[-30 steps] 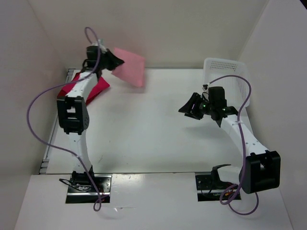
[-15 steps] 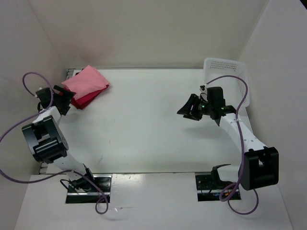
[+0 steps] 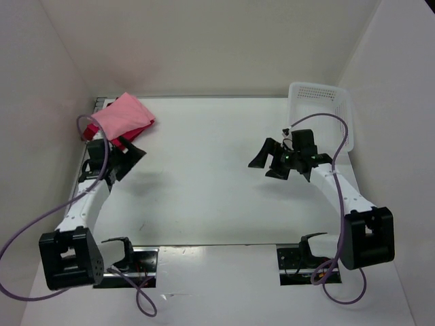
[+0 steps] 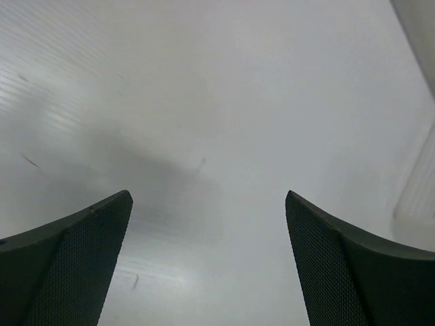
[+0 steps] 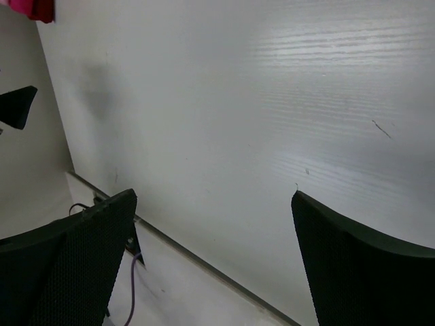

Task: Fold and stack the t-shirts
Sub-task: Put the neatly folded tshirt into the corner of the board with the left arm

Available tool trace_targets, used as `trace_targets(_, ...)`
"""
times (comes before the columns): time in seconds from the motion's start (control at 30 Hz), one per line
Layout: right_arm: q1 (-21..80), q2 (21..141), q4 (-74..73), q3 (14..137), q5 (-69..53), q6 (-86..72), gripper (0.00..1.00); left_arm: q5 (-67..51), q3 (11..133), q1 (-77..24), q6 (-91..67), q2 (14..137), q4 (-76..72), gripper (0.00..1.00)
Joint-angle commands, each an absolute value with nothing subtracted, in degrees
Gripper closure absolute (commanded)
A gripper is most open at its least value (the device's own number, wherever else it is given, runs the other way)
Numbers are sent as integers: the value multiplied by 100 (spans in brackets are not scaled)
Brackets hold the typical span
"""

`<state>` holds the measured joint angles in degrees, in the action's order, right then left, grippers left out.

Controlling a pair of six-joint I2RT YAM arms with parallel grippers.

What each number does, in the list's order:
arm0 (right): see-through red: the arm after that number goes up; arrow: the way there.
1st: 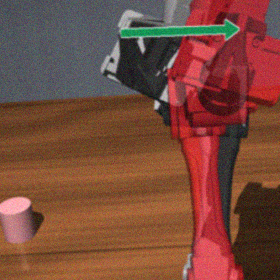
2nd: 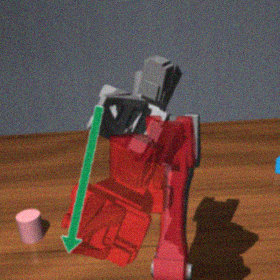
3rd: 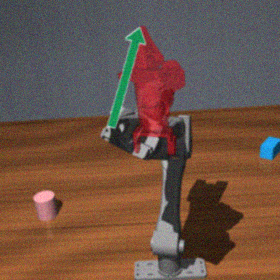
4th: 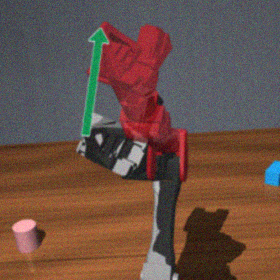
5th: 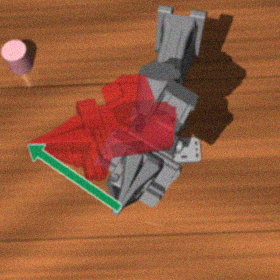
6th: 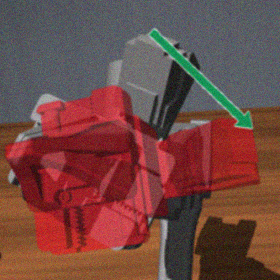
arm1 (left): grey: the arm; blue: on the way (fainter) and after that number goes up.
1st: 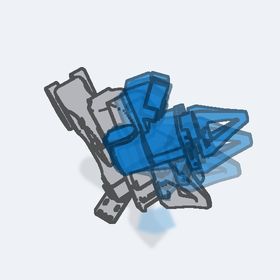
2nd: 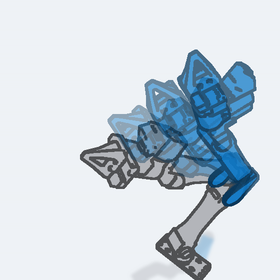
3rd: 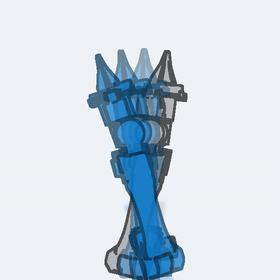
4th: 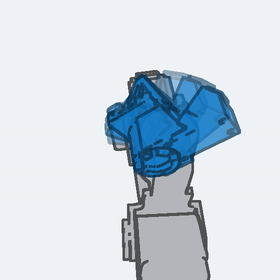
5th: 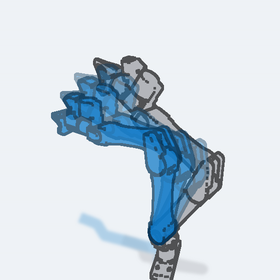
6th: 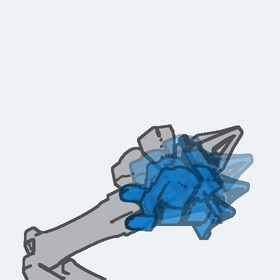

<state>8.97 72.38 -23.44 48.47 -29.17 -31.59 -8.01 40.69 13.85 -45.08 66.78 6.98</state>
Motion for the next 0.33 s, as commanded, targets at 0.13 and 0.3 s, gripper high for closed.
trace_targets(0.13, 1055, 7154, -2057, 4536, -2795, -3366, 0, -1537, 3964, -218, -4245, 5863, 1397, 0)
trace_targets(0.3, 1107, 6848, -2057, 4421, -2681, -3480, 0, -1495, 4078, -1115, -4307, 5985, 1327, 0)
